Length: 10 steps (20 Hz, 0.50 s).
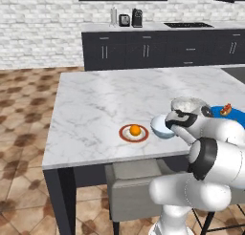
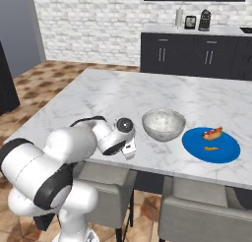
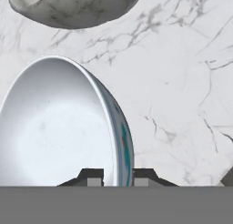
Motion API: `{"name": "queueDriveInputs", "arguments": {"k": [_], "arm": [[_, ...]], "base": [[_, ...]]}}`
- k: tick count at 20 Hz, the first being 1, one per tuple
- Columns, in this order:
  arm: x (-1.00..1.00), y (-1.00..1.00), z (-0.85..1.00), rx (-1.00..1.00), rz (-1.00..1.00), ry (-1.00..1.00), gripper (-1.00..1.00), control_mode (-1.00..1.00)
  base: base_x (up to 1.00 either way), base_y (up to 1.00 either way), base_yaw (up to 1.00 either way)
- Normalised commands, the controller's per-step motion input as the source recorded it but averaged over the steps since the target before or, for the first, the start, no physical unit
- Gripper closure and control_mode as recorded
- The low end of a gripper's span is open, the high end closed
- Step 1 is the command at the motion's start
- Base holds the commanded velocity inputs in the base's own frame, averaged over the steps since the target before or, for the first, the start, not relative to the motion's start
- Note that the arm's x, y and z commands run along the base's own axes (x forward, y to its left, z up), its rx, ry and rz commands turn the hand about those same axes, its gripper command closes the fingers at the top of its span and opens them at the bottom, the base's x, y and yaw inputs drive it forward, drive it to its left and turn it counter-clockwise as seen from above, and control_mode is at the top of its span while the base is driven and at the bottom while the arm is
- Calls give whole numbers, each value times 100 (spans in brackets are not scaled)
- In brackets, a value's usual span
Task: Take the smaller bowl and place it next to the appetizer plate on the dining counter , and place the larger bowl next to the plate with cooked food.
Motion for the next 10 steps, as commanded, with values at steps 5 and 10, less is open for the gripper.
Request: {"name": "queueDriveInputs", "arguments": {"k": [5,10], "arm": [[24,0,-29,0,0,3,100,-100],[29,0,-23,0,0,0,100,-100]], "base": [[0,0,0],[0,0,0]]}}
